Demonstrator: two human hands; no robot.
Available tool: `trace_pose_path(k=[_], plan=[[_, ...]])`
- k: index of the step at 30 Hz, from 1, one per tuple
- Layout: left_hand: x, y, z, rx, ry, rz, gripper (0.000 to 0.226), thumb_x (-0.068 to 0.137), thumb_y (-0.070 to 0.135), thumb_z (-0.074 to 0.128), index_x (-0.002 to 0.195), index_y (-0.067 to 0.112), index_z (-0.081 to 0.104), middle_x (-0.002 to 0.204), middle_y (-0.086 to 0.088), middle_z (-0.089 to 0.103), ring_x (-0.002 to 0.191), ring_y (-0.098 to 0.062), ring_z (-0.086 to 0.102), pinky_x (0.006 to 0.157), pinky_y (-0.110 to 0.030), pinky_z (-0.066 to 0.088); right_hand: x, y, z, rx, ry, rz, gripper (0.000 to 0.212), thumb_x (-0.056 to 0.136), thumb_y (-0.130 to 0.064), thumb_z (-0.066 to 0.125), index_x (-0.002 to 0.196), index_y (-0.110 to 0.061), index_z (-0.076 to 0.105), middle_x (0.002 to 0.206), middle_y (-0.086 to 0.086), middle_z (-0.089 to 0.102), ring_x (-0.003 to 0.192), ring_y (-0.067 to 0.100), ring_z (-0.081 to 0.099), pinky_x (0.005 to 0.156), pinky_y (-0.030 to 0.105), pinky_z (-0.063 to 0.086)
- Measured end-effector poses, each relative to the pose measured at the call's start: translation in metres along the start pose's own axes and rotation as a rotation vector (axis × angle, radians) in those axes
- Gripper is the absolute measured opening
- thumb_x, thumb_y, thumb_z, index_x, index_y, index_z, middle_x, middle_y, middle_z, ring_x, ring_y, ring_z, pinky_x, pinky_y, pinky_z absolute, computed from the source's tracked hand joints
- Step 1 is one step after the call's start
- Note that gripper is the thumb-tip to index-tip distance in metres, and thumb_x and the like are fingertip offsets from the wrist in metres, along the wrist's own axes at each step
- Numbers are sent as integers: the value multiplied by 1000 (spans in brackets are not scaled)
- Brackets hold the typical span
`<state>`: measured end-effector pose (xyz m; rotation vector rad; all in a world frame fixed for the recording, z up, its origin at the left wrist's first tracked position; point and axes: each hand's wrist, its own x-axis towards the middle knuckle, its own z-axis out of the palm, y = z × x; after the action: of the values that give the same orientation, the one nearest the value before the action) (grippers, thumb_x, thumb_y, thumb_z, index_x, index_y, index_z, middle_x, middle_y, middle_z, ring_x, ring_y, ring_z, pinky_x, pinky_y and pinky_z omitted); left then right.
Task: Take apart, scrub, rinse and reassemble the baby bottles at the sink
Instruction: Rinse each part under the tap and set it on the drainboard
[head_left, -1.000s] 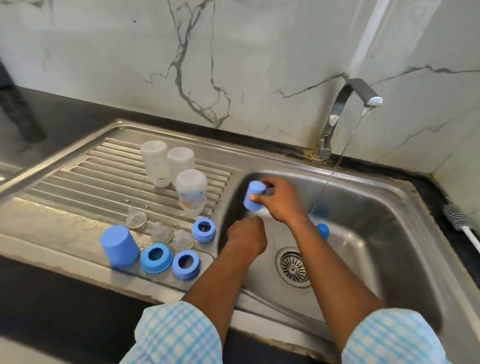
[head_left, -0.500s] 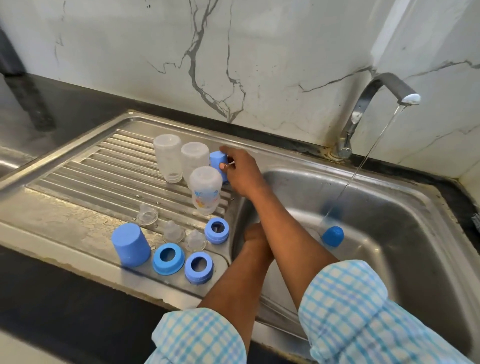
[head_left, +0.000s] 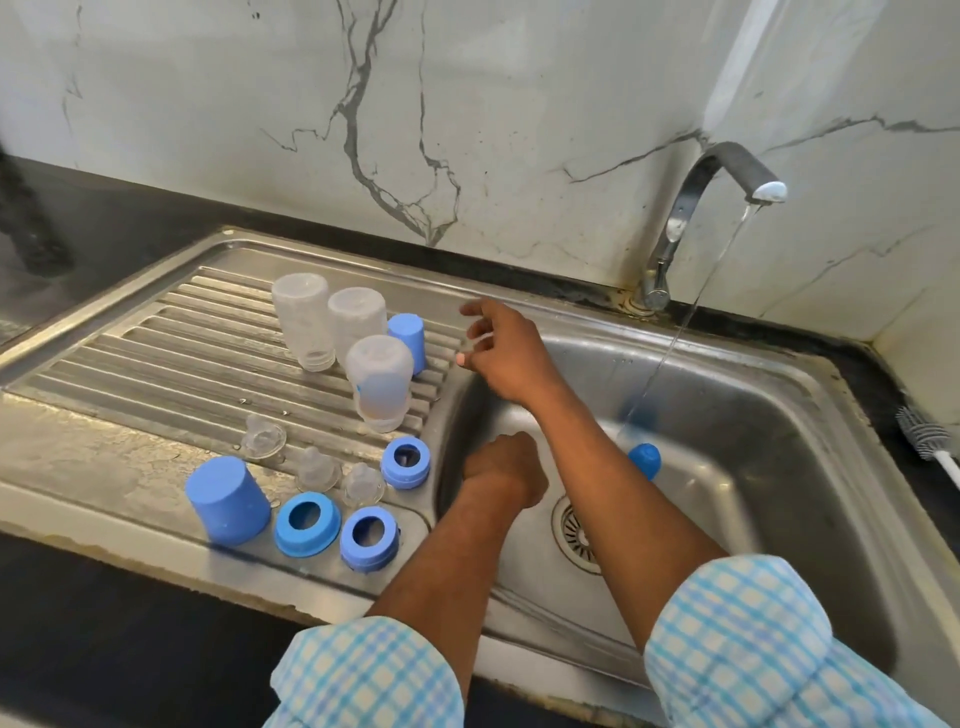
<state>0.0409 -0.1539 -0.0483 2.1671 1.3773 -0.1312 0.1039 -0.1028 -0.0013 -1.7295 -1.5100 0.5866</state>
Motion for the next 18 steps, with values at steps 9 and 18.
trace_pose_path(k=[9,18], plan=[[23,15,16,9,74,27,43,96,36,59,135,19,53,138,-6,56,125,-27,55,98,-35,46,-60,167,-103,-678,-1,549,32,87,-12,66,119,-10,66,120,13,68,109,31,65,94,41,53],[49,34,24,37,134,50,41,96,37,59,132,19,54,134,-5,58,122,-27,56,96,-35,47,-43,239,-82,-640,-160,561,62,80,-20,75,139,-19,54,138,12,56,123,31,56,101,37,48]])
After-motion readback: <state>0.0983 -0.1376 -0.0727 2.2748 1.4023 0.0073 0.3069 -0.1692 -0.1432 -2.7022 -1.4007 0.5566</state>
